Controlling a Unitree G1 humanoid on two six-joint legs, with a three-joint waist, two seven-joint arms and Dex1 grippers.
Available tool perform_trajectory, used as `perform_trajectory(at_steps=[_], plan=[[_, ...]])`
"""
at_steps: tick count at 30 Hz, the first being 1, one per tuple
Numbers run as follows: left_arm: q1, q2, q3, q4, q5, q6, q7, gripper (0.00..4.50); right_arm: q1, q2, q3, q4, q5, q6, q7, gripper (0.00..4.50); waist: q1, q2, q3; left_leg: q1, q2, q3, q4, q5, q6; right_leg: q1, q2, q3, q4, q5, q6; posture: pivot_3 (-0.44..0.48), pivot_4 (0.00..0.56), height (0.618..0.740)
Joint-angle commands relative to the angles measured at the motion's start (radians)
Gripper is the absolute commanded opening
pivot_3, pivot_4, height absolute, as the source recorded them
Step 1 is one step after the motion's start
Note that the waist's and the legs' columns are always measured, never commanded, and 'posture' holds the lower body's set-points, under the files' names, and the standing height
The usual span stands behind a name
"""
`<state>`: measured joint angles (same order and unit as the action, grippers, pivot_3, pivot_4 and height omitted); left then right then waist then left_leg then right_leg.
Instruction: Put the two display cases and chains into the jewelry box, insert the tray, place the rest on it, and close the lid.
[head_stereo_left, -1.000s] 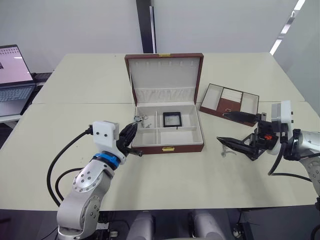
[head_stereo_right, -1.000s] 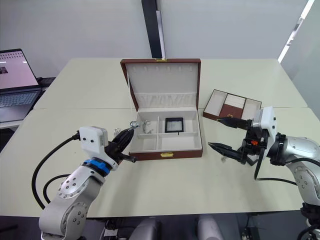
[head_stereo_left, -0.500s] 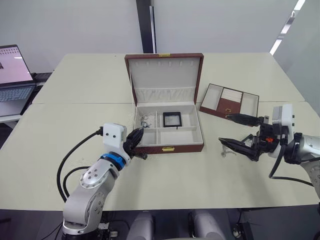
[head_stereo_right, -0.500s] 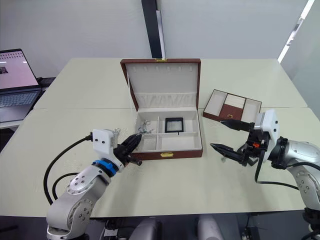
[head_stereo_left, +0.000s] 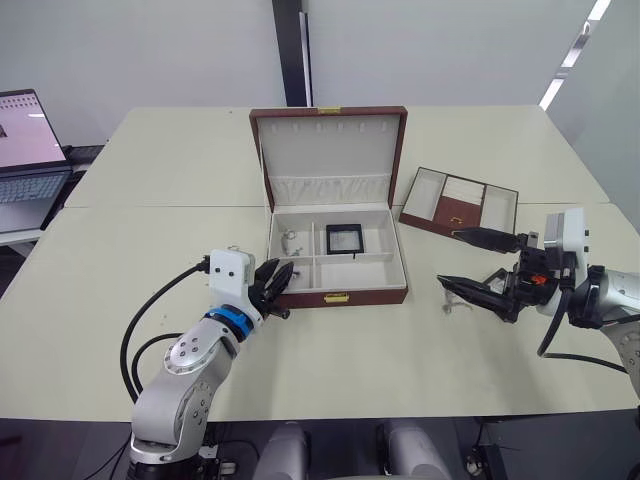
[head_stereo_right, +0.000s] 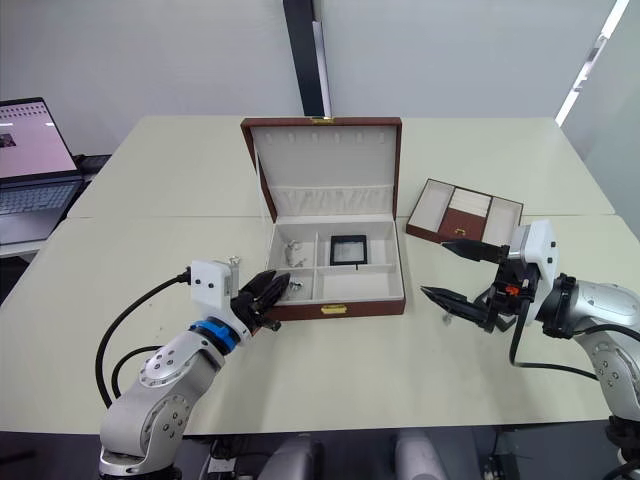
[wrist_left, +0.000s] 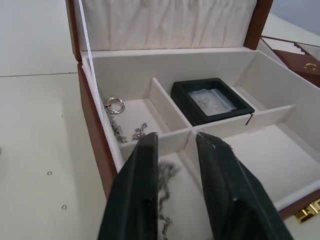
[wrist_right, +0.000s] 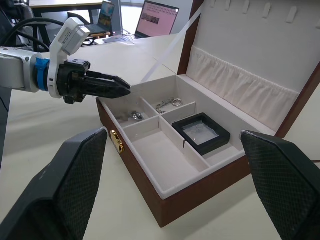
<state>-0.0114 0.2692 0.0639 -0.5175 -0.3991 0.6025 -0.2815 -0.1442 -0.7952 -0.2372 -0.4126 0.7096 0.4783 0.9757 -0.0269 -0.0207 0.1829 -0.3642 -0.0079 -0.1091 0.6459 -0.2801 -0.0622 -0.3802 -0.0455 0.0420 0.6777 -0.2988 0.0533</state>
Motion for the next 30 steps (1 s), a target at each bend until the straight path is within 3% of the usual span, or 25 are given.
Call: perform_trajectory(at_steps=[1,7,13,19,24,30], plan=[[-0.01,0.001,0.013,-0.032,-0.022,-0.013,-0.012,2.54,-0.004,-0.009,-0.032,-0.024,0.005,-0.012,-0.004,4.5,0.0,0.0,0.0,0.0,0.0,0.0,0.0,0.0,0.0,0.0,0.0,0.0,0.0,0.0,0.0,0.0,0.15,0.74],[-0.019,0.043,0.073,-0.046,-0.119,0.004,-0.083,4.43,0.012,-0.009,-0.054,-0.01,0.009,-0.006,-0.007,4.5,0.0,0.0,0.0,0.0,0.0,0.0,0.0,0.0,0.0,0.0,0.0,0.0,0.0,0.0,0.0,0.0,0.15,0.74],[-0.048,0.249,0.234,0.04,-0.254,0.064,-0.254,4.47,0.07,-0.024,-0.126,0.071,-0.009,-0.015,0.005,4.5,-0.002,0.0,0.0,0.0,0.0,0.0,0.0,0.0,0.0,0.0,0.0,0.0,0.0,0.0,0.0,0.0,0.15,0.74],[-0.027,0.429,0.366,0.264,-0.215,-0.016,-0.386,4.47,0.125,-0.033,-0.197,0.25,-0.079,-0.085,0.02,4.5,-0.003,0.0,0.0,0.001,0.0,0.0,-0.001,0.0,0.0,0.0,0.0,0.0,0.0,0.0,0.0,0.0,0.15,0.74],[-0.001,0.463,0.422,0.453,-0.131,-0.153,-0.405,4.47,0.143,-0.003,-0.232,0.389,-0.13,-0.164,-0.005,4.5,-0.004,0.001,0.0,0.0,0.0,0.001,-0.001,0.0,0.0,-0.001,0.0,0.0,0.0,0.0,-0.001,0.0,0.15,0.74],[0.035,0.448,0.486,0.599,-0.027,-0.319,-0.322,4.47,0.143,0.025,-0.27,0.534,-0.179,-0.246,-0.055,4.5,-0.004,0.0,0.0,0.0,0.0,0.001,-0.001,0.0,0.0,-0.002,0.0,0.001,0.0,0.0,-0.001,0.0,0.15,0.74]])
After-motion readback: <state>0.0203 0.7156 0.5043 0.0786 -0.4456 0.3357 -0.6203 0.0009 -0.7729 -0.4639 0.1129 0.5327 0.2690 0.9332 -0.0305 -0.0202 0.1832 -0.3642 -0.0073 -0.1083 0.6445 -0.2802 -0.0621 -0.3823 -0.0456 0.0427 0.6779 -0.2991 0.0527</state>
